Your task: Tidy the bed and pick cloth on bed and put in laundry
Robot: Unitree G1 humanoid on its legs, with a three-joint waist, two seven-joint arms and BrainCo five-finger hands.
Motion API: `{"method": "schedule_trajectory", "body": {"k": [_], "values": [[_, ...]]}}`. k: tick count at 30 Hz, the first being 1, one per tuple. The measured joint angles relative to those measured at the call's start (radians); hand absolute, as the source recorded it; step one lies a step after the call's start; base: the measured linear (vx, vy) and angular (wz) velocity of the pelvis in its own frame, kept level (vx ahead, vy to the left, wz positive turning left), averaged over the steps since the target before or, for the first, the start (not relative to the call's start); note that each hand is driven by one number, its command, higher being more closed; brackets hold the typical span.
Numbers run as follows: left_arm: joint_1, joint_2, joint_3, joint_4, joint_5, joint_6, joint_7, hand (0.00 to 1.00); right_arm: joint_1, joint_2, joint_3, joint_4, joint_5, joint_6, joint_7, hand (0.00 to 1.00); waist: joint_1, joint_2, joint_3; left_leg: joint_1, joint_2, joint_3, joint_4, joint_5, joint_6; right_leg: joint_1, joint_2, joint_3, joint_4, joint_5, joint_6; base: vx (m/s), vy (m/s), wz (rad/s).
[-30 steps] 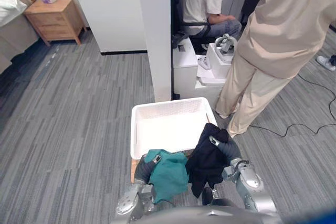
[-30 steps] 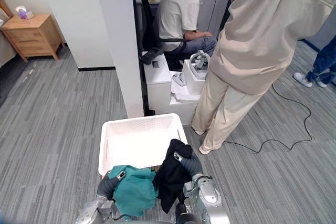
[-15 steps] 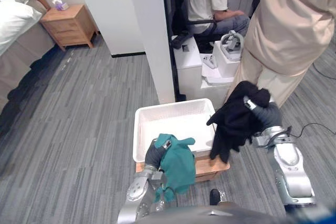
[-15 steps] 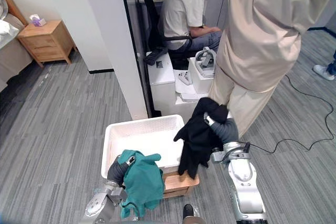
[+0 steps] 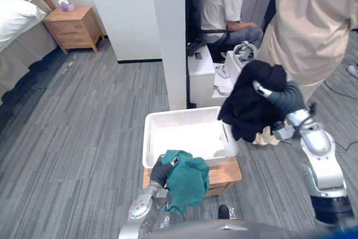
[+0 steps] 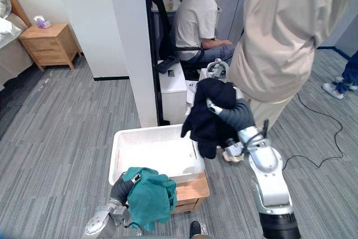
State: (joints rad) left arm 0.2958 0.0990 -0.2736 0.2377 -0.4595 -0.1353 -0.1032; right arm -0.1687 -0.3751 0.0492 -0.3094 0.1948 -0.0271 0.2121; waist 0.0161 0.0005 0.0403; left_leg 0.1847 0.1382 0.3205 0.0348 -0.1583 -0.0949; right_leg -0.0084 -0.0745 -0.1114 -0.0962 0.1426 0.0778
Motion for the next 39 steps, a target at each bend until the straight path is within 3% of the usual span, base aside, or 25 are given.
{"method": "schedule_trajectory", "body": {"k": [4, 8, 12, 15, 20, 23, 27, 29, 31, 32, 36, 39], "values": [[-0.01, -0.017, -0.008, 0.015, 0.0, 0.0, 0.0, 1.0, -0.145, 0.003, 0.112, 0.09, 0.0, 0.081, 0.001, 1.0, 0.007, -0.001, -0.001, -0.009, -0.005, -0.036, -0.001, 0.009, 0.008, 0.015, -0.015, -0.041, 0.0, 0.002, 0.001, -0.02, -0.001, 0.29], [-0.008, -0.008, -0.031, 0.026, 0.0, 0.001, 0.0, 1.0, -0.231, 0.027, 0.179, 0.175, -0.001, 0.147, -0.011, 1.0, 0.037, -0.009, -0.004, -0.01, -0.019, -0.069, -0.007, 0.022, 0.019, 0.031, -0.033, -0.068, 0.0, 0.004, 0.004, -0.05, 0.008, 0.26], [0.0, -0.006, -0.031, 0.026, 0.001, 0.013, 0.0, 1.0, -0.265, 0.075, 0.21, 0.255, -0.001, 0.18, -0.038, 1.0, 0.059, -0.018, -0.001, -0.016, -0.032, -0.087, -0.02, 0.037, 0.026, 0.034, -0.048, -0.084, 0.0, 0.005, 0.006, -0.08, -0.004, 0.18], [0.004, 0.005, -0.028, 0.026, 0.006, 0.029, 0.0, 1.0, -0.264, 0.109, 0.241, 0.312, -0.001, 0.199, -0.076, 1.0, 0.058, -0.029, 0.006, -0.025, -0.037, -0.112, -0.034, 0.048, 0.032, 0.034, -0.055, -0.101, 0.0, 0.003, 0.009, -0.07, -0.022, 0.21], [-0.009, 0.03, 0.004, 0.022, 0.021, 0.049, 0.002, 1.0, -0.264, 0.192, 0.285, 0.373, -0.003, 0.194, -0.139, 1.0, 0.065, -0.05, 0.064, -0.071, -0.034, -0.115, -0.034, 0.061, 0.017, -0.011, -0.055, -0.107, 0.001, -0.006, 0.01, -0.06, -0.033, 0.03], [-0.101, 0.048, 0.041, 0.015, 0.02, 0.051, 0.031, 1.0, -0.304, 0.251, 0.274, 0.498, -0.028, 0.161, -0.192, 1.0, 0.087, -0.069, 0.187, -0.143, -0.034, -0.116, -0.028, 0.086, 0.013, -0.09, -0.06, -0.108, 0.032, -0.006, 0.01, -0.07, -0.051, 0.03], [-0.167, 0.07, 0.05, -0.023, 0.02, 0.05, 0.069, 1.0, -0.422, 0.256, 0.241, 0.64, -0.061, 0.121, -0.222, 1.0, 0.095, -0.064, 0.3, -0.222, -0.033, -0.121, 0.009, 0.099, 0.012, -0.156, -0.066, -0.112, 0.046, 0.019, -0.008, -0.04, -0.025, 0.06], [-0.203, 0.072, 0.053, -0.031, 0.02, 0.041, 0.083, 1.0, -0.503, 0.24, 0.18, 0.687, -0.06, 0.073, -0.231, 1.0, 0.104, -0.052, 0.356, -0.258, -0.033, -0.121, 0.027, 0.1, 0.011, -0.184, -0.066, -0.112, 0.045, 0.036, -0.018, 0.05, -0.003, 0.02], [-0.229, 0.071, 0.056, -0.03, 0.02, 0.036, 0.088, 1.0, -0.546, 0.215, 0.157, 0.707, -0.061, 0.044, -0.237, 1.0, 0.105, -0.044, 0.375, -0.275, -0.033, -0.115, 0.04, 0.1, 0.01, -0.198, -0.067, -0.112, 0.044, 0.044, -0.019, 0.08, 0.022, 0.06], [-0.237, 0.071, 0.056, -0.029, 0.019, 0.032, 0.089, 1.0, -0.562, 0.196, 0.157, 0.723, -0.06, 0.026, -0.241, 0.0, 0.107, -0.037, 0.383, -0.276, -0.033, -0.111, 0.04, 0.099, 0.01, -0.198, -0.068, -0.112, 0.044, 0.047, -0.02, 0.08, 0.03, 0.04], [-0.25, 0.072, 0.062, -0.026, 0.015, 0.009, 0.09, 1.0, -0.584, 0.169, 0.158, 0.774, -0.058, -0.001, -0.258, 0.0, 0.11, -0.031, 0.387, -0.302, -0.034, -0.108, 0.066, 0.08, 0.013, -0.216, -0.07, -0.104, 0.044, 0.053, -0.024, 0.04, 0.023, -0.04], [-0.272, 0.072, 0.068, -0.02, 0.01, 0.0, 0.089, 1.0, -0.61, 0.15, 0.157, 0.855, -0.06, -0.002, -0.291, 0.0, 0.11, -0.007, 0.415, -0.311, -0.039, -0.108, 0.078, 0.073, 0.019, -0.22, -0.075, -0.095, 0.044, 0.06, -0.029, 0.0, 0.01, 0.0]]}}
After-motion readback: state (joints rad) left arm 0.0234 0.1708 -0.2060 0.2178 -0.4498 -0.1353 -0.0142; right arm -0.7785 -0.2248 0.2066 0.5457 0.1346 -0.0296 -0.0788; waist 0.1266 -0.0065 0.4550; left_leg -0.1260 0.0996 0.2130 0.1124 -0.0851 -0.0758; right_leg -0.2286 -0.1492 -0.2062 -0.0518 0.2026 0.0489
